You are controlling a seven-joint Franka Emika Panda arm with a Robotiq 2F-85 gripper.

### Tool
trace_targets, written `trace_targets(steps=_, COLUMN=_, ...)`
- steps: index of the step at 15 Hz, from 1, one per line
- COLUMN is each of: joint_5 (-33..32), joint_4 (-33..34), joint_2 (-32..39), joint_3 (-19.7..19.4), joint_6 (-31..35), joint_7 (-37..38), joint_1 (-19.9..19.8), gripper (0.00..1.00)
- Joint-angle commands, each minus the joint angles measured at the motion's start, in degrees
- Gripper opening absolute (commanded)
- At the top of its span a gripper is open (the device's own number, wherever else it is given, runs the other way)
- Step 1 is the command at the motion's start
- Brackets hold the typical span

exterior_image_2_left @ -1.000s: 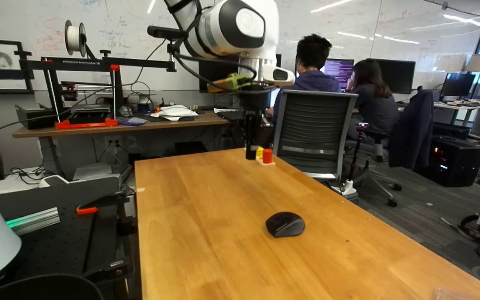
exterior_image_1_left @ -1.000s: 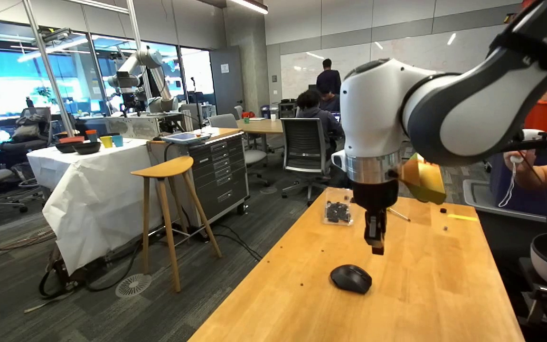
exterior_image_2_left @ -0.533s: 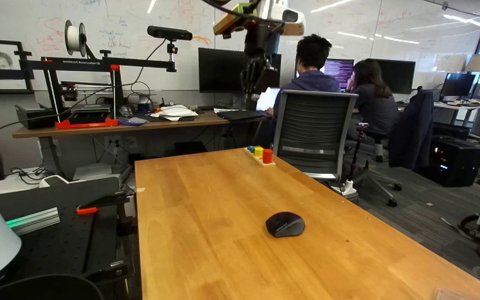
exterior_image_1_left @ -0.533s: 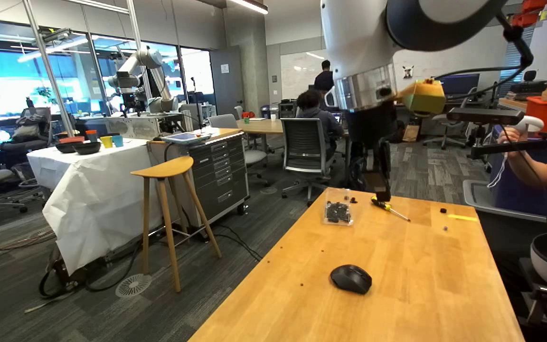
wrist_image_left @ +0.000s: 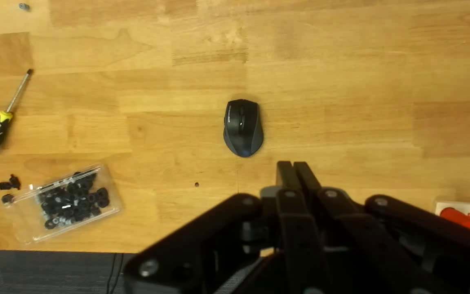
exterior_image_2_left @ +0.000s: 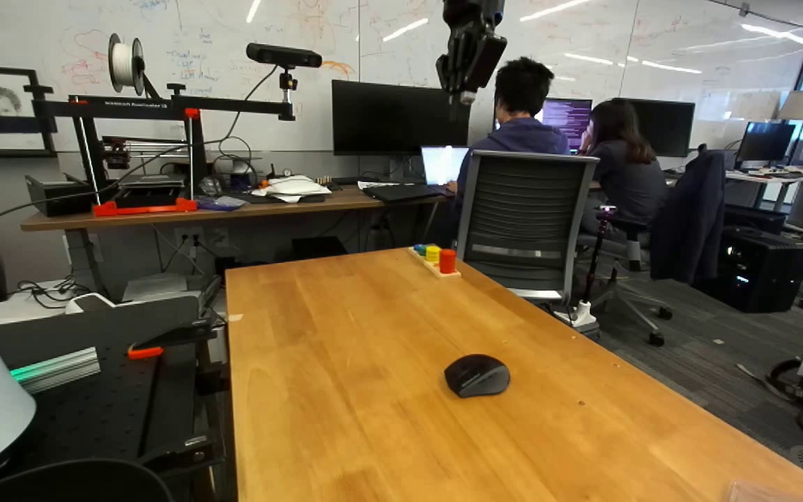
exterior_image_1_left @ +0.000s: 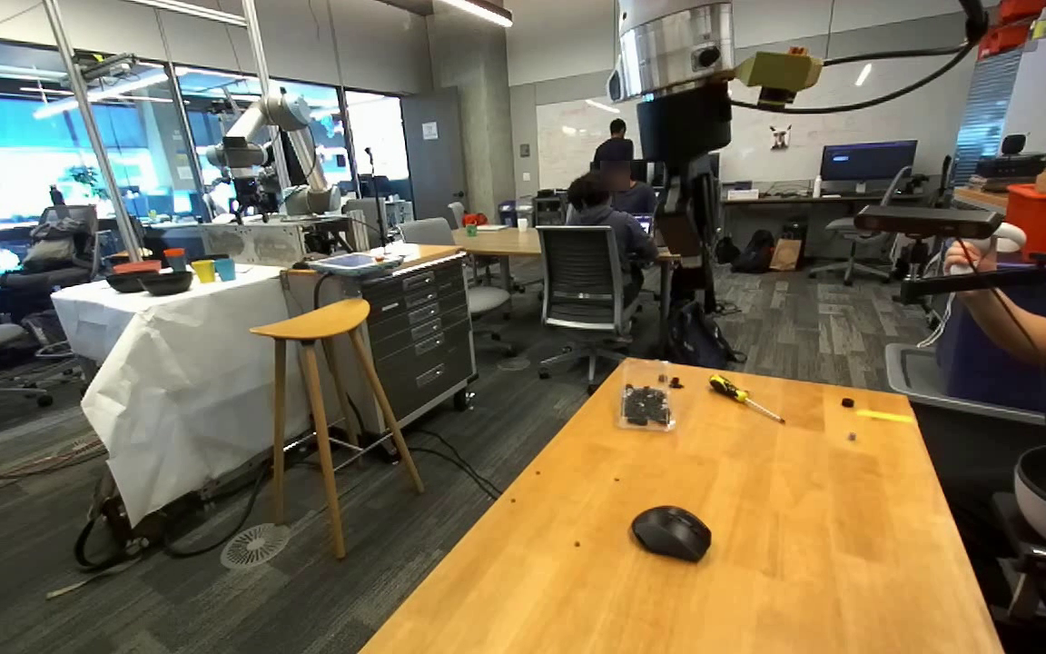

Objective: Left click the mouse

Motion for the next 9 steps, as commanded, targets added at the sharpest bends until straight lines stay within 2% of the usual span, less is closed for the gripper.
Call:
trace_targets(steps=1, joint_5=2.11, joint_4=4.22, joint_2=-0.15, joint_3=0.18, joint_6=-2.83, joint_7=-1.31, joint_1=-2.26, gripper=0.08)
trace_targets(steps=3, joint_5=2.6, joint_4=5.59, joint_2=0.09, joint_3=0.05, joint_6=-3.24, joint_7=-1.39, joint_1=-3.05, gripper=0.07)
trace_targets(steps=4, joint_5=3.0, joint_4=6.13, joint_2=0.16, joint_3=0.0, joint_6=-3.41, joint_7=-1.31, joint_1=-3.4, gripper=0.11)
trace_targets(steps=5, joint_5=3.2, joint_4=6.62, joint_2=0.26, joint_3=-0.04, joint_6=-3.79, joint_7=-1.22, joint_1=-3.67, gripper=0.32)
trace_targets(steps=6, joint_5=1.36, joint_4=4.19, joint_2=0.01, joint_3=0.28, joint_6=-1.48, joint_7=-0.15, joint_1=-3.3, gripper=0.33)
trace_targets(steps=7, joint_5=1.41, joint_4=4.33, joint_2=0.01, joint_3=0.23, joint_6=-1.54, joint_7=-0.15, joint_1=-3.45, gripper=0.15)
trace_targets(steps=9, joint_5=1.41, joint_4=4.03, joint_2=0.18, joint_3=0.26, joint_6=-1.51, joint_7=-0.15, joint_1=-3.46, gripper=0.3)
